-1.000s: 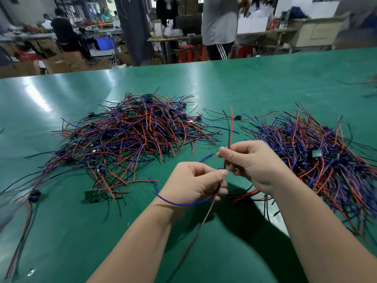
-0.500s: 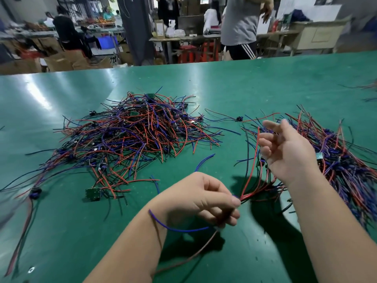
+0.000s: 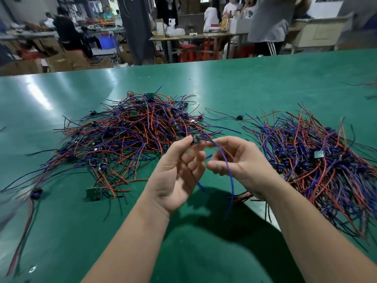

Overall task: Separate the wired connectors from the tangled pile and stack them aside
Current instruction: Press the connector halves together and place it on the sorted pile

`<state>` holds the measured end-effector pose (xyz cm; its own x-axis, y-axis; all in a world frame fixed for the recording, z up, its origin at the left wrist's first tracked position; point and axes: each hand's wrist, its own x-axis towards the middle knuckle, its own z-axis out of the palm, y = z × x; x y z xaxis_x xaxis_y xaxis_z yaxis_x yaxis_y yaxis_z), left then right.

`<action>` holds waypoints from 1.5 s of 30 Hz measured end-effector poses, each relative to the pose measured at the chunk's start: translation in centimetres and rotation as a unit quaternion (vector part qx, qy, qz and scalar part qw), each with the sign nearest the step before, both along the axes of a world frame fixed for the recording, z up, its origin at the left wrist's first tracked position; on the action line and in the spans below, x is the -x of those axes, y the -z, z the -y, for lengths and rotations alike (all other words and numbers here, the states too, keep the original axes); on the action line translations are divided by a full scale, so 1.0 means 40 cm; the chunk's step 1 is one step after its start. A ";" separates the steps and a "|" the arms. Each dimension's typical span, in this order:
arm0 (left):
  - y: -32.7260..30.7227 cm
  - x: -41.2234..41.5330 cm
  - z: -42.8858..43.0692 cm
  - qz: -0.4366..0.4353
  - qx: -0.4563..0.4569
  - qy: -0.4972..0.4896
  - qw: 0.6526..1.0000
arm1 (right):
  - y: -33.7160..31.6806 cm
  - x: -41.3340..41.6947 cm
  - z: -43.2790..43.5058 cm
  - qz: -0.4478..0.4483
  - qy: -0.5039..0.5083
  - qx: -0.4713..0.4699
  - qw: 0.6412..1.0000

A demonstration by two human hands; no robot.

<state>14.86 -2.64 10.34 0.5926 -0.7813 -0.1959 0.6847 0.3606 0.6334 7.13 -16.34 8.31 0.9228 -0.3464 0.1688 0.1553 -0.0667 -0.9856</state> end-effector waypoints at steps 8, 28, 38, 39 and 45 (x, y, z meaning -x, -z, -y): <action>0.039 0.036 0.023 0.162 -0.083 -0.055 0.982 | -0.011 -0.011 -0.027 0.068 0.053 -0.243 0.966; 0.063 0.032 0.007 0.327 -0.223 0.168 0.903 | -0.033 0.030 0.077 -0.036 0.247 -0.132 0.959; 0.054 -0.002 -0.004 0.275 -0.210 0.112 0.932 | -0.034 0.015 0.099 0.083 0.344 -0.270 0.895; 0.055 -0.003 0.002 0.254 -0.206 0.076 0.942 | -0.032 0.013 0.091 0.070 0.322 -0.230 0.916; 0.052 -0.019 0.009 0.203 -0.174 0.017 0.963 | 0.009 -0.001 -0.016 -0.004 0.069 0.202 0.977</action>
